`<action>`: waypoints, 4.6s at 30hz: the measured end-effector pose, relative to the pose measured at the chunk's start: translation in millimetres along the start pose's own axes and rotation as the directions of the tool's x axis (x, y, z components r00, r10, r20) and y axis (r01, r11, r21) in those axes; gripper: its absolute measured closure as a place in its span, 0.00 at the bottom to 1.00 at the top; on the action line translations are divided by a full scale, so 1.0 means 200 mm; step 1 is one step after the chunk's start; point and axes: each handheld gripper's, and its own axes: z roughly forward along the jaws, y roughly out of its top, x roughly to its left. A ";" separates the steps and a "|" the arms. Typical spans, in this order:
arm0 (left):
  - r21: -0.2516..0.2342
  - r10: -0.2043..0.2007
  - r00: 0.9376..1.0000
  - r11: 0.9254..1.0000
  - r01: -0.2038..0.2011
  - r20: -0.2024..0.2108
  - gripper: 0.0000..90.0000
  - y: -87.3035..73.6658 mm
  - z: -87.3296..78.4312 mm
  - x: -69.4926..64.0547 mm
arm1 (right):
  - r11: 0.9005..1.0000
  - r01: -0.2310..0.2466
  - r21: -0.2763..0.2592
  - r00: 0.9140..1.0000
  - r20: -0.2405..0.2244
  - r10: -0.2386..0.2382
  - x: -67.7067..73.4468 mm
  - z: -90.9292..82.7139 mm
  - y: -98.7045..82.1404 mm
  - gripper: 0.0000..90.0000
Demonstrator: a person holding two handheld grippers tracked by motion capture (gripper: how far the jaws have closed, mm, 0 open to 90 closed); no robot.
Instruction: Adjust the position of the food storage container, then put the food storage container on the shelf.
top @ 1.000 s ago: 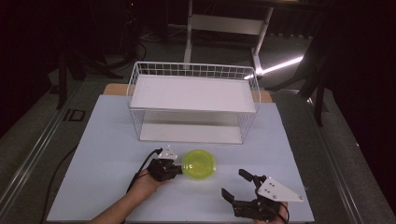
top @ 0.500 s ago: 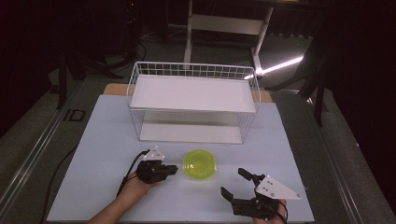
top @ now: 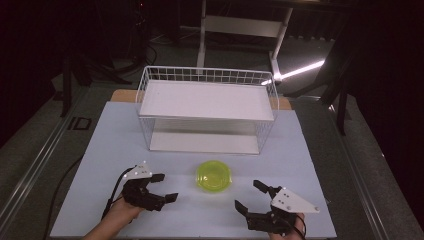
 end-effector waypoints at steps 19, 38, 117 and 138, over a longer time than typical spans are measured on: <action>-0.138 0.046 0.999 0.990 -0.042 0.025 0.03 0.15 -0.11 -0.19 | 0.999 -0.003 0.038 1.000 0.013 0.003 -0.01 0.03 0.07 0.17; -0.080 0.006 0.999 0.997 -0.009 -0.037 0.06 0.29 0.17 -0.12 | 0.996 -0.074 0.047 0.997 0.034 0.073 -0.20 0.26 0.13 0.15; -0.065 -0.241 0.970 0.969 0.238 -0.036 0.91 0.27 0.24 0.05 | 0.917 -0.333 0.221 0.941 0.132 0.311 -0.14 0.60 0.19 0.89; -0.091 -0.231 0.959 0.972 0.219 -0.165 0.90 0.34 0.40 0.18 | 0.928 -0.324 0.185 0.936 0.206 0.286 -0.25 0.76 0.18 0.88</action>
